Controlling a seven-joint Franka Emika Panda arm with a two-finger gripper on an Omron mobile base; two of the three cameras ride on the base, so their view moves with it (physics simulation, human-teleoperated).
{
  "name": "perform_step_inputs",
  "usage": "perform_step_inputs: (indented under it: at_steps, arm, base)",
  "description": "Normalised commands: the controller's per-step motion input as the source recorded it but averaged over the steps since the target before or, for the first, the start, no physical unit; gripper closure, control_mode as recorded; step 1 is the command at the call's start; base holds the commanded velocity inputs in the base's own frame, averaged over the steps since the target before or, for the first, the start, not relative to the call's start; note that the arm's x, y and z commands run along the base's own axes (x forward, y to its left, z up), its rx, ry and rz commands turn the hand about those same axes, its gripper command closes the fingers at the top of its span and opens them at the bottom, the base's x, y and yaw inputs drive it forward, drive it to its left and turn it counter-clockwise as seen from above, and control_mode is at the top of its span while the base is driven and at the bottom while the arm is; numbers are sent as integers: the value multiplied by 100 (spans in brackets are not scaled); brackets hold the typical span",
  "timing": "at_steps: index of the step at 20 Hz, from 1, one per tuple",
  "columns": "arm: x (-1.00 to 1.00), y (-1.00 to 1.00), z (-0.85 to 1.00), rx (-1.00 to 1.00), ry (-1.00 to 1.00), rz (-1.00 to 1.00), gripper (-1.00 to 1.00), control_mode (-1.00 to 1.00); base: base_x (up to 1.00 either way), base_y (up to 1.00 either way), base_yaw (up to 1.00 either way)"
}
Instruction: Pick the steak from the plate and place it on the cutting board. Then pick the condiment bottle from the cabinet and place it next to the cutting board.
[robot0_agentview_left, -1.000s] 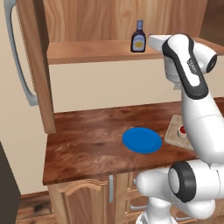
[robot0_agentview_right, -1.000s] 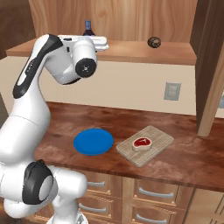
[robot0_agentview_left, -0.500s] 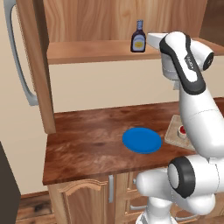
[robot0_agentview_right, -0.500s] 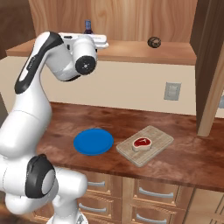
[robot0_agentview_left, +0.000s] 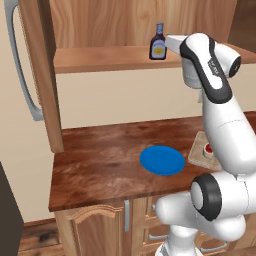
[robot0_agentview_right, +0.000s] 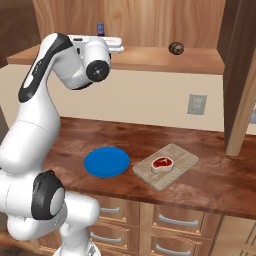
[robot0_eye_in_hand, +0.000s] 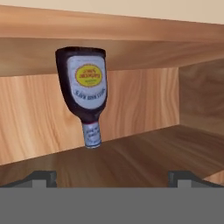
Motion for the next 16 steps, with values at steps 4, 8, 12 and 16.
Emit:
perform_step_inputs:
  at_steps: [4,8,12,16]
  arm:
    - [16,6,0,0,0,0,-100,-100]
    - [21,5,0,0,0,-1,-100,-100]
    - [24,3,0,0,0,-1,-100,-100]
    - [29,0,0,0,0,-1,-100,-100]
  base:
    - [0,0,0]
    - [0,0,0]
    - [0,0,0]
    - [0,0,0]
